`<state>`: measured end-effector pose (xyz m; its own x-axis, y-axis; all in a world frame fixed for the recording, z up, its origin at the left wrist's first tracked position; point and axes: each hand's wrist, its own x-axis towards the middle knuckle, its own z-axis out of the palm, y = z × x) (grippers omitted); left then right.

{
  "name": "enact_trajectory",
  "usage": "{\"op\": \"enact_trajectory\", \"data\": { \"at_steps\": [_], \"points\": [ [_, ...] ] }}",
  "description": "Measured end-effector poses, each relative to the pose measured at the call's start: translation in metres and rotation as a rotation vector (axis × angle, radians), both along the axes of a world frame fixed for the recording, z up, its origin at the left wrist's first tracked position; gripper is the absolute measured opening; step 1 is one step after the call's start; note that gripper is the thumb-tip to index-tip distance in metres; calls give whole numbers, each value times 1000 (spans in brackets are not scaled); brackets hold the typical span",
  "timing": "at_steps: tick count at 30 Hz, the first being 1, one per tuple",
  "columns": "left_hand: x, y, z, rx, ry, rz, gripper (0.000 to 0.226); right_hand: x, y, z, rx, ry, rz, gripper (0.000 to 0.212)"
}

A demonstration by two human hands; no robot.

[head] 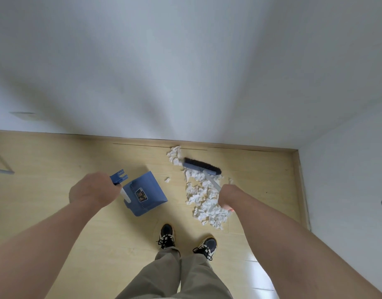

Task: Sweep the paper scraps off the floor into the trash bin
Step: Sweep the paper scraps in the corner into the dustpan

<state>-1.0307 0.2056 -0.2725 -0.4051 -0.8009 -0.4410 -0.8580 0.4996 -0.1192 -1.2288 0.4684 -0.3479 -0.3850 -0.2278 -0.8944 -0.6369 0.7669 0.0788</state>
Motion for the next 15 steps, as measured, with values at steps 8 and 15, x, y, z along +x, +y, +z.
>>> {"op": "enact_trajectory", "data": {
  "at_steps": [8, 15],
  "points": [
    [19, -6, 0, 14, -21, 13, 30, -10, 12, 63, -91, 27, -62, 26],
    [29, -21, -9, 28, -2, 44, 33, -9, -26, 70, -176, 84, -168, 26]
  ]
}}
